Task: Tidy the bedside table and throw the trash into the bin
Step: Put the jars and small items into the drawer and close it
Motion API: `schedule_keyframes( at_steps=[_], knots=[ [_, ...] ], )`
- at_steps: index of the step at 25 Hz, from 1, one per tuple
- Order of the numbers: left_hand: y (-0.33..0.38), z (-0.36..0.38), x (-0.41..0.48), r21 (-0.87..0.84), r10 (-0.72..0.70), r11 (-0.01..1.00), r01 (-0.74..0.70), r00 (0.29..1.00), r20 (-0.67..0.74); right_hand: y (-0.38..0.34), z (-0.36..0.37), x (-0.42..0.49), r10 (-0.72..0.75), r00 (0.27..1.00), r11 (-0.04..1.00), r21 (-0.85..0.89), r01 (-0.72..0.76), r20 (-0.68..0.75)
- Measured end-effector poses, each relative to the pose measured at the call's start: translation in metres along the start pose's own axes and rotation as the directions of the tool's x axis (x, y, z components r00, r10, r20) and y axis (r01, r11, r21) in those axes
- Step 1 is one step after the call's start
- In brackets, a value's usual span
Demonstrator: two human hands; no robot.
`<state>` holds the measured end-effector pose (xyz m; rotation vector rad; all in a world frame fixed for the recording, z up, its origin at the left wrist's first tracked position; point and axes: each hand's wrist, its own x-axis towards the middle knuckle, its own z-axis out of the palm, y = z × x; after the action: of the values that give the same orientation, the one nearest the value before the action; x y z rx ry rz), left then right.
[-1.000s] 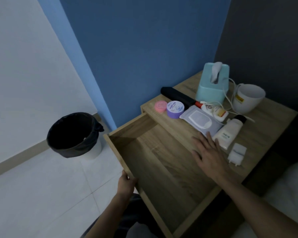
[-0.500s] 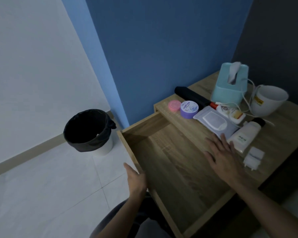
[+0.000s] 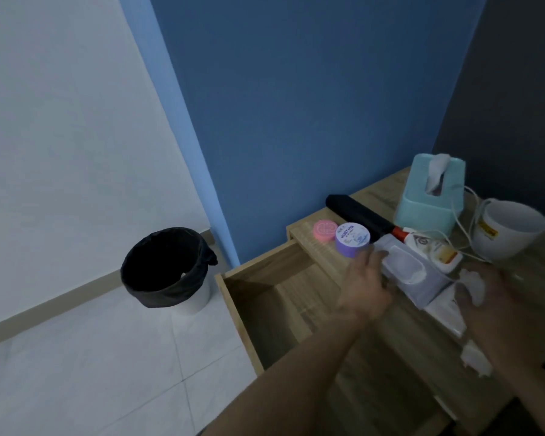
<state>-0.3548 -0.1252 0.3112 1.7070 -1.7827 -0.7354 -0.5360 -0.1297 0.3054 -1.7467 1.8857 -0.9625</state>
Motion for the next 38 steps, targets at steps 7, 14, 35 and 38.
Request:
schedule_keyframes(
  at_steps=[7, 14, 35, 38],
  knots=[
    [0.000, 0.037, 0.067, 0.195, 0.002, 0.979, -0.052, 0.970, 0.244, 0.022, 0.010, 0.075, 0.063, 0.985, 0.986, -0.161, -0.036, 0.164],
    [-0.010, 0.048, 0.071, 0.268, -0.003, 0.961, -0.074, 0.961, 0.276, 0.023, 0.031, 0.091, 0.060, 0.964, 0.924, -0.381, 0.045, 0.260],
    [0.001, 0.035, 0.052, 0.491, 0.019, 0.856, -0.162, 0.959, 0.283, 0.052, -0.013, 0.055, 0.212, 0.954, 0.960, -0.225, -0.164, 0.210],
    [0.001, 0.034, 0.053, 0.557, 0.054, 0.803, -0.209, 0.958, 0.281, 0.051, -0.015, 0.053, 0.068, 0.983, 0.904, -0.427, 0.012, 0.172]
  ],
)
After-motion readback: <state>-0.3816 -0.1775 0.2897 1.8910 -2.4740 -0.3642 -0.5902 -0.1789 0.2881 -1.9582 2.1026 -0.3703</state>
